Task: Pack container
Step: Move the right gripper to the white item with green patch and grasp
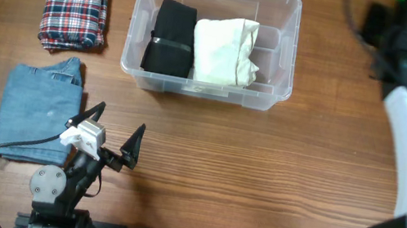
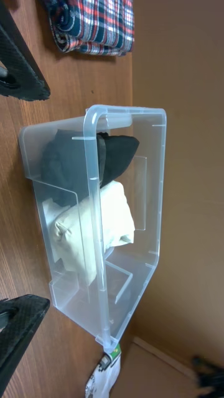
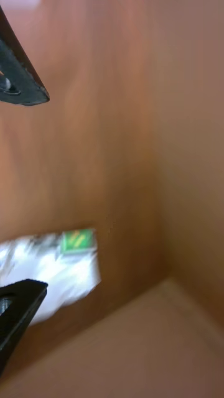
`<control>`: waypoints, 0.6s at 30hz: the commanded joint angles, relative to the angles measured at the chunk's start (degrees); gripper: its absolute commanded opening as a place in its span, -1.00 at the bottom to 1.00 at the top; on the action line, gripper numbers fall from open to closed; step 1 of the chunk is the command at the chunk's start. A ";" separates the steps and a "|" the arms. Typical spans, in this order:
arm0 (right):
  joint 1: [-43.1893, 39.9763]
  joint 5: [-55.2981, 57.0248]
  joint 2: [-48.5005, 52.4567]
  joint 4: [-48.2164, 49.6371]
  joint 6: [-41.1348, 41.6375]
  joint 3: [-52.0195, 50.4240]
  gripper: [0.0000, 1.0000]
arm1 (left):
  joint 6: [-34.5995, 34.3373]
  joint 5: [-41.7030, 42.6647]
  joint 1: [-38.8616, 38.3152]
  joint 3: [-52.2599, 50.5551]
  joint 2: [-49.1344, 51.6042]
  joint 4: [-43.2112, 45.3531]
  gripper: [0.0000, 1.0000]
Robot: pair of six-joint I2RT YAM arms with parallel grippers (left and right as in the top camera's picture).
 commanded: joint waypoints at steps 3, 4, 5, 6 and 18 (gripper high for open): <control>-9.22 3.80 8.90 -0.68 -10.32 -1.68 0.82 | 0.72 -0.11 0.46 -0.37 -0.35 0.13 0.99; -10.23 4.96 10.23 -0.20 -10.36 -1.68 0.81 | 0.72 -0.11 0.46 -0.37 -0.35 0.13 0.99; -11.04 6.25 11.54 0.31 -10.34 -1.68 0.81 | 0.72 -0.11 0.46 -0.37 -0.35 0.13 0.99; -11.69 7.26 12.87 0.96 -10.47 -1.68 0.82 | 0.72 -0.11 0.46 -0.37 -0.35 0.13 0.99; -13.86 14.49 27.08 9.16 -17.97 -1.68 0.89 | 0.72 -0.11 0.46 -0.37 -0.35 0.13 1.00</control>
